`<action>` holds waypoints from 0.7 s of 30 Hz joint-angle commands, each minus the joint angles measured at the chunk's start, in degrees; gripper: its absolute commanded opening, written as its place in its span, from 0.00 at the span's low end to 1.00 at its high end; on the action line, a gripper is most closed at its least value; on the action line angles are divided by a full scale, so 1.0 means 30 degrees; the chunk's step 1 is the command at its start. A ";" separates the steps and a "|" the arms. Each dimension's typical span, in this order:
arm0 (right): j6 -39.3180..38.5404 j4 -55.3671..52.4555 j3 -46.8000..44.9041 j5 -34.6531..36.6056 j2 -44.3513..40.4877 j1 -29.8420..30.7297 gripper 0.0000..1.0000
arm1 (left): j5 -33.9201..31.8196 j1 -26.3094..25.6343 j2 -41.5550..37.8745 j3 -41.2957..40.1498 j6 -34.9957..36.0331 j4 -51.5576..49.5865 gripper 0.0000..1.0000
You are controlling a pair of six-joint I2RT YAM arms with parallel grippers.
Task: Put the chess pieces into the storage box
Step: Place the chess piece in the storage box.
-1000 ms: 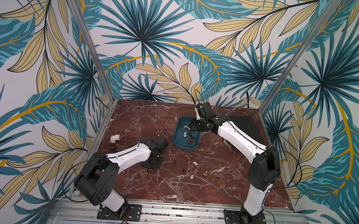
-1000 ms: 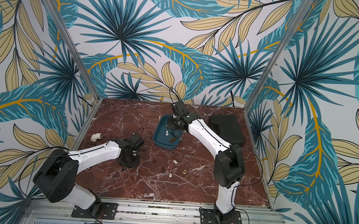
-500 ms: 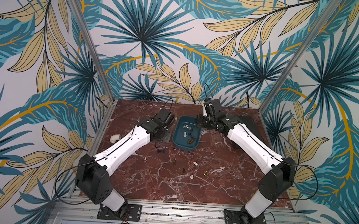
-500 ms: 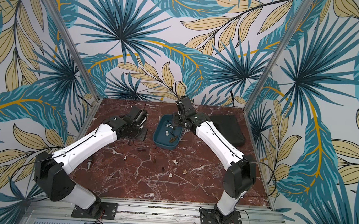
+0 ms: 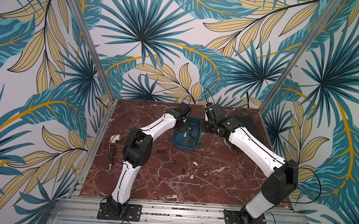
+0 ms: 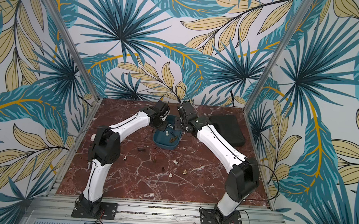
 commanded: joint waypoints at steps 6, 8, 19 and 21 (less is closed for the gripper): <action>-0.0216 -0.0177 -0.0113 -0.0045 0.0398 0.0083 0.41 | 0.0013 0.0089 0.0887 0.1085 0.0575 -0.0608 0.00; -0.0212 -0.0174 -0.0091 -0.0055 0.0527 0.0081 0.42 | 0.0041 0.0089 0.1229 0.1284 0.0663 -0.0657 0.01; -0.0391 -0.0688 0.0468 0.0132 0.0451 0.0081 0.42 | -0.0016 0.0118 0.2599 0.3071 0.0992 -0.1801 0.19; -0.0388 -0.0831 0.0470 0.0110 0.0331 0.0083 0.43 | -0.0158 0.0118 0.2502 0.3128 0.1013 -0.1801 0.23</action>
